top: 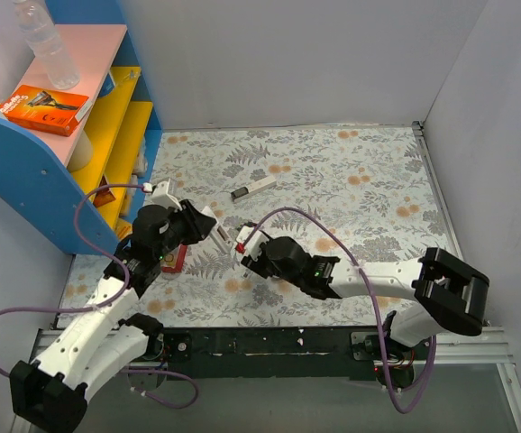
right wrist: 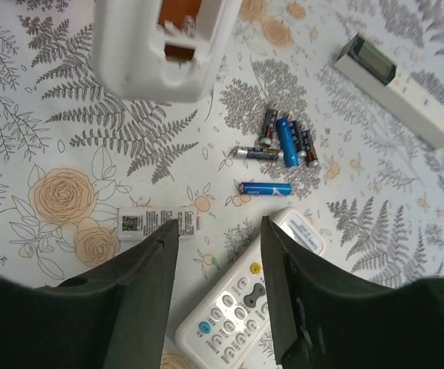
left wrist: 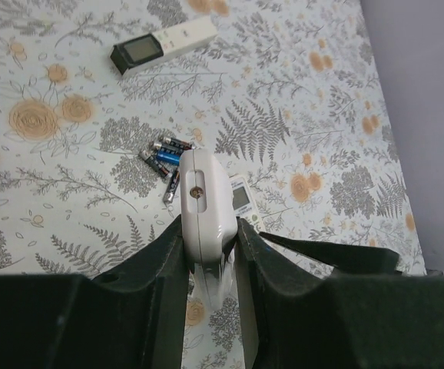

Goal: Load the batteries into the remote control

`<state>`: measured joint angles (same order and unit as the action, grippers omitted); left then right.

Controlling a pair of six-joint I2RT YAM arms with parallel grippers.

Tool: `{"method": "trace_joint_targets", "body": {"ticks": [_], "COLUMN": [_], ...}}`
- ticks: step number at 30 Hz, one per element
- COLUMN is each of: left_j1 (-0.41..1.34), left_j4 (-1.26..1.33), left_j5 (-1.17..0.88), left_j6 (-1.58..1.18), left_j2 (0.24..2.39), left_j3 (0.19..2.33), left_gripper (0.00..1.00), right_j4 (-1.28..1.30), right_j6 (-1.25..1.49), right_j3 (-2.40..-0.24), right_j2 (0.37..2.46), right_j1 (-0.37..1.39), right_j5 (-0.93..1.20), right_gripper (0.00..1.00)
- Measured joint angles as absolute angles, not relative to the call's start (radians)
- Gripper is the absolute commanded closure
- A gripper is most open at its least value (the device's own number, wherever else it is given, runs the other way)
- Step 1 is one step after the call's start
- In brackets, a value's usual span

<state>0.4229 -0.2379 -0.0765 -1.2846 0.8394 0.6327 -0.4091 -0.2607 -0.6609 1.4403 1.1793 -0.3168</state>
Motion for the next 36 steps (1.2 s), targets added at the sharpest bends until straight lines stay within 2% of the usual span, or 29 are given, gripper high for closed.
{"method": "trace_joint_targets", "body": {"ticks": [7, 13, 19, 28, 36], "left_j1": [0.421, 0.421, 0.421, 0.401, 0.348], "left_j4": [-0.244, -0.256, -0.268, -0.270, -0.261], "left_j5": [-0.048, 0.009, 0.040, 0.038, -0.018], "left_j6": [-1.193, -1.142, -1.121, -1.116, -1.119], "left_j2": [0.665, 0.604, 0.598, 0.603, 0.604], "left_j3": [0.633, 0.631, 0.628, 0.628, 0.611], "left_gripper": [1.00, 1.00, 1.00, 1.00, 1.00], "right_j4": [-0.152, -0.014, 0.027, 0.059, 0.087], "right_j6": [-0.057, 0.028, 0.074, 0.097, 0.092], "right_j3": [-0.788, -0.828, -0.828, -0.788, -0.914], "right_j2": [1.547, 1.647, 1.639, 1.588, 1.585], "right_j1": [1.178, 1.169, 1.070, 0.822, 0.823], "right_j5": [-0.316, -0.398, -0.454, -0.440, -0.289], "right_gripper": [0.46, 0.46, 0.46, 0.46, 0.49]}}
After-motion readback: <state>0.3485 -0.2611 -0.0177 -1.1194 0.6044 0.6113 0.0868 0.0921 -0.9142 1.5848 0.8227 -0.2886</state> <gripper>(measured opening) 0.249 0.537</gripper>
